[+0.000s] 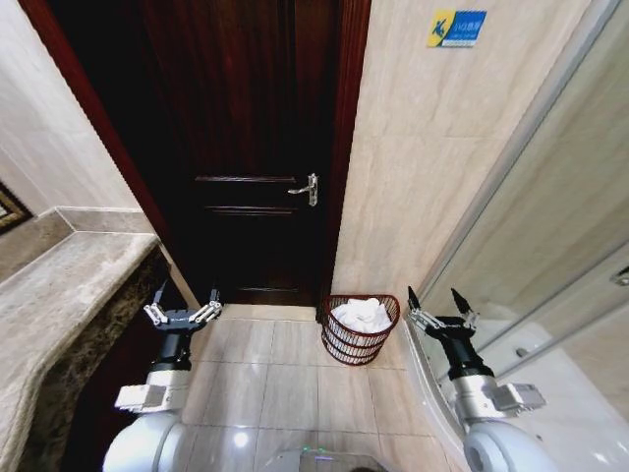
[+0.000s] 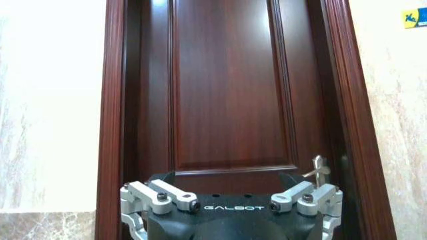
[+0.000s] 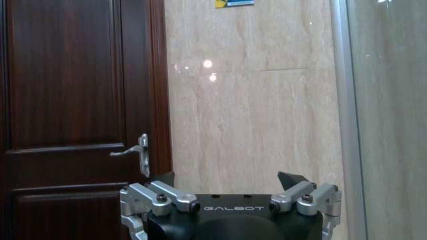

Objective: Discard the used towel into the hamper.

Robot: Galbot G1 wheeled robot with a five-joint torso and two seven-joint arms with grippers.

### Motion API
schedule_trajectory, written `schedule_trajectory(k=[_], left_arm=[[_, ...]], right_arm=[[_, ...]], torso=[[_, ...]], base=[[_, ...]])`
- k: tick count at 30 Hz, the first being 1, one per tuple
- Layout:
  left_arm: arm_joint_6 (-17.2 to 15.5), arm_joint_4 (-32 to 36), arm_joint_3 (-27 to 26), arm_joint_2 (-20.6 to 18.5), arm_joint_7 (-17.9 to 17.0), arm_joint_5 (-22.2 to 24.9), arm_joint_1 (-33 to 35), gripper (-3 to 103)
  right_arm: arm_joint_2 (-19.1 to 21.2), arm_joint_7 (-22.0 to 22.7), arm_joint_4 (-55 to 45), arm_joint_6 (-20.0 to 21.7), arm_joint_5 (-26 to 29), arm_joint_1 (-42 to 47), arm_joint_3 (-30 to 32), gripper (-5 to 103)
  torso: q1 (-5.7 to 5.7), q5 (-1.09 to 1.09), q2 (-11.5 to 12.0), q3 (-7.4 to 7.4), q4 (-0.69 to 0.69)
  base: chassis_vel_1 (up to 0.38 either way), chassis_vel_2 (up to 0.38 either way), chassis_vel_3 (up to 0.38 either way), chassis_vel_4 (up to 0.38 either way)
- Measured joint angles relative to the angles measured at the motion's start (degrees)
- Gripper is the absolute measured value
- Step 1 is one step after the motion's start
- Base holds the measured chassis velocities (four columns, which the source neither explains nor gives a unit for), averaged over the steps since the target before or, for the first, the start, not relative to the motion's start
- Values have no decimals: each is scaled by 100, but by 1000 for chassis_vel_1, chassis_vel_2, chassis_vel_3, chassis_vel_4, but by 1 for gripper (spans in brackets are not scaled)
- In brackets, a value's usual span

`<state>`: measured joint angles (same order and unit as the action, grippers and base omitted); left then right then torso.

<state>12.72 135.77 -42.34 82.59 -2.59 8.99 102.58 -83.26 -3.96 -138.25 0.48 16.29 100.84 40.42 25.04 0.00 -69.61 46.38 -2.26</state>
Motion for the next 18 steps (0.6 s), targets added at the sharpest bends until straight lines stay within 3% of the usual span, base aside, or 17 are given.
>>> schedule_trajectory(k=[8,18], left_arm=[[-9,-25,-32,16,-24,90,21,100],[-18,-70,113,38,-42,185,5,100]], right_arm=[[0,124,-9,90,-46,3,4,100],[42,425,-22,295,63,-34,150,100]], torso=[[100,0,-218,116,0],[109,0,-235,126,0]], base=[[0,0,0,0],[0,0,0,0]])
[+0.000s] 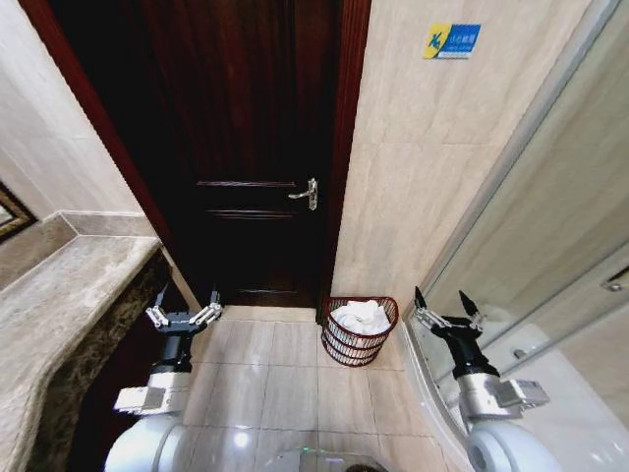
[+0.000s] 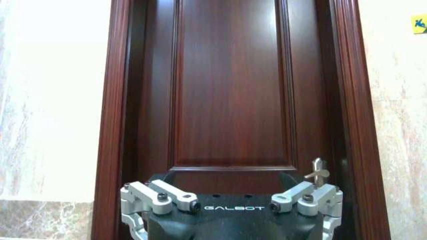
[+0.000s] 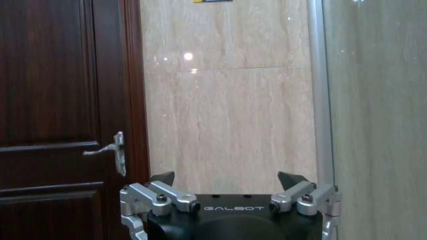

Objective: Discard the used towel into the hamper.

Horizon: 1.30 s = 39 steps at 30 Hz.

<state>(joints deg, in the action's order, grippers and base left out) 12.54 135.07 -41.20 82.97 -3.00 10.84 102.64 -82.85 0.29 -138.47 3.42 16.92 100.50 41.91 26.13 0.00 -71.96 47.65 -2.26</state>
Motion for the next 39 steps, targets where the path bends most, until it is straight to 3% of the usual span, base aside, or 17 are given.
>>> schedule_trajectory(k=[39], left_arm=[[-12,20,27,13,-34,-15,-1,100]], right_arm=[[-3,-57,29,-21,-26,27,31,100]], torso=[[-32,0,68,-37,0]], base=[[0,0,0,0]])
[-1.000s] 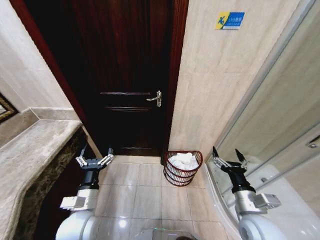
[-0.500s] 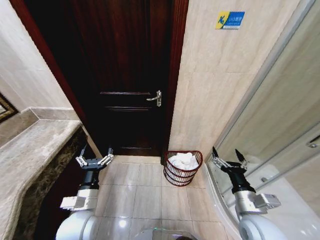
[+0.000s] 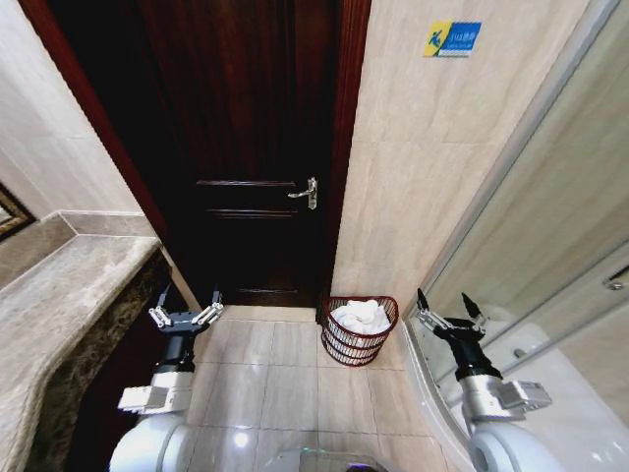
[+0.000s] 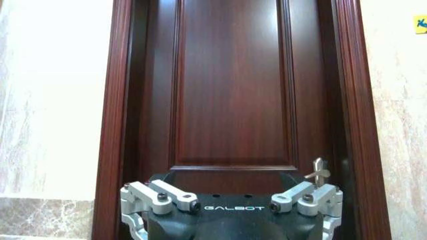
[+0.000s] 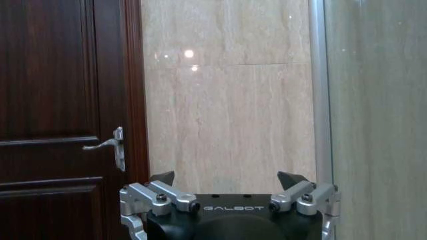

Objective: Discard the used towel into the hamper.

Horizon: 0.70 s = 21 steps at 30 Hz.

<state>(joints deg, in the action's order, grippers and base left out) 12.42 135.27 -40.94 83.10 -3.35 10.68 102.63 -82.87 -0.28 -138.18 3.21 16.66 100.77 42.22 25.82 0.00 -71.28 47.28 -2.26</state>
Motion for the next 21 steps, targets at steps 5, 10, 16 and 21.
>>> schedule_trajectory(k=[5,10,16,21], left_arm=[[0,0,0,0,0,0,0,100],[0,0,0,0,0,-1,-1,100],[0,0,-1,0,1,-1,0,100],[0,1,-2,0,1,-1,1,100]], right_arm=[[0,0,0,0,0,0,0,100],[0,0,0,-1,0,0,-1,100],[0,0,0,-1,0,0,-1,100],[0,-1,0,-1,0,0,0,100]], torso=[[0,0,4,-1,0],[-1,1,6,-2,0],[-3,-1,6,-4,-1],[-6,1,7,-5,0]], base=[[0,0,0,0],[48,-51,-59,48],[161,-152,-147,162],[229,-211,-221,215]])
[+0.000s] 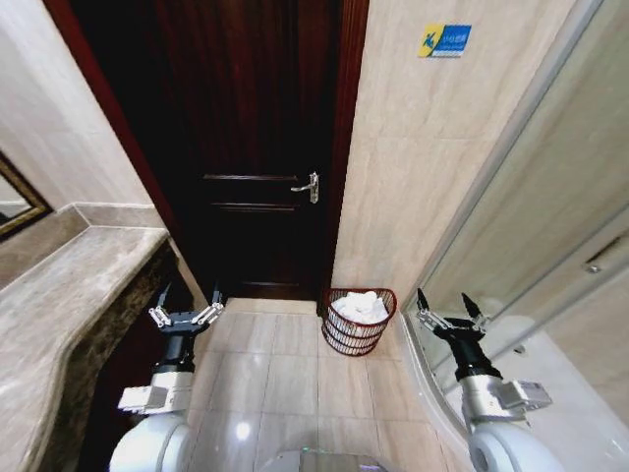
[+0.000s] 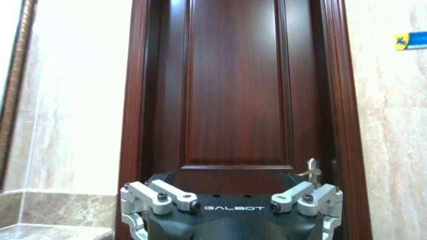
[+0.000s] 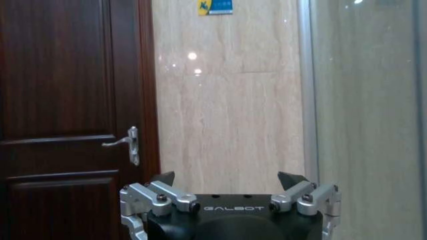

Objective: Discard the used towel into the hamper.

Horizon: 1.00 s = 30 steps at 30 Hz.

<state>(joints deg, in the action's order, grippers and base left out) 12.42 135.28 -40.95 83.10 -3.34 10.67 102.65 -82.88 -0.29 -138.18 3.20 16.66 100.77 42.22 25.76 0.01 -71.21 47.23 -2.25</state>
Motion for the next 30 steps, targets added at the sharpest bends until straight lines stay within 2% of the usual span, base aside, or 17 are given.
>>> schedule_trajectory(k=[30], left_arm=[[0,-1,1,0,0,0,-1,100]], right_arm=[[0,0,-1,0,0,-1,0,100]], torso=[[0,-1,4,-1,1]], base=[[195,-192,-195,196]])
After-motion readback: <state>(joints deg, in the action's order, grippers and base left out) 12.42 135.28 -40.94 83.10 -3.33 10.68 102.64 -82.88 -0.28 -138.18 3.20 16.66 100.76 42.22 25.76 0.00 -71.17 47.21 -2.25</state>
